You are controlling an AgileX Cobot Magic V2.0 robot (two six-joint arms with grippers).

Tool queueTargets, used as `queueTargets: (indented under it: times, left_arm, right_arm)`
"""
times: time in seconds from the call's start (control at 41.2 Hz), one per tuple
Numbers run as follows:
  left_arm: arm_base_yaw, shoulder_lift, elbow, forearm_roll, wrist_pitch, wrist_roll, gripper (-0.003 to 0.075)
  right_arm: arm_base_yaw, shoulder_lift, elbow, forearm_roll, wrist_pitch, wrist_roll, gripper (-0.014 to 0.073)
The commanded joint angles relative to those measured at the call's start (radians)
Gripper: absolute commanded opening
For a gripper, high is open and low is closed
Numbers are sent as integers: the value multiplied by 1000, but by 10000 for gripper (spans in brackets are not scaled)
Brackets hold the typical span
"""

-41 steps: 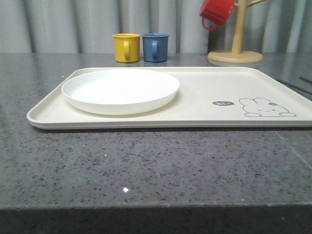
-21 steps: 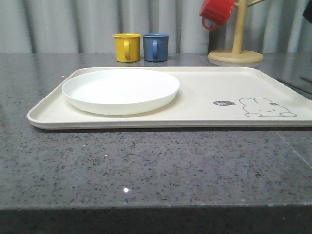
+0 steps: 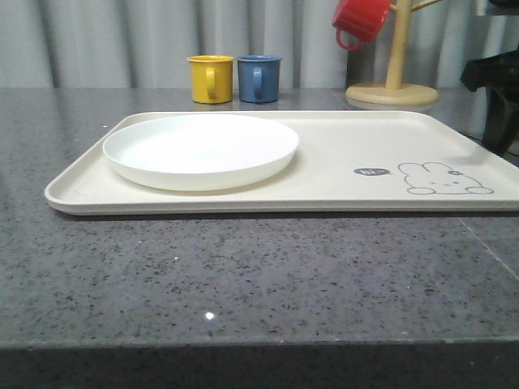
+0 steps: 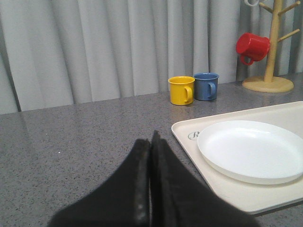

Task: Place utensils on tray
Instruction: 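Grasp the silver fork with the right gripper and lift it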

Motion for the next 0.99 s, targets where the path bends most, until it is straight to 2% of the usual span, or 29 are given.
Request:
queueTargets:
  times: [0.0, 0.34, 0.485, 0.728, 0.971]
  left_arm:
    - [0, 13, -27, -11, -82, -11, -19]
    - [0, 13, -27, -11, -82, -11, -19]
    - [0, 13, -27, -11, -82, -11, -19]
    - [0, 13, -27, -11, -82, -11, -19]
    - [0, 13, -27, -11, -82, -11, -19]
  right_arm:
    - [0, -26, -33, 1, -42, 0, 398]
    - [0, -21, -33, 1, -38, 0, 29]
    - [0, -30, -37, 1, -36, 0, -88]
    - [8, -72, -107, -7, 77, 21, -91]
    - [117, -81, -216, -80, 208, 115, -91]
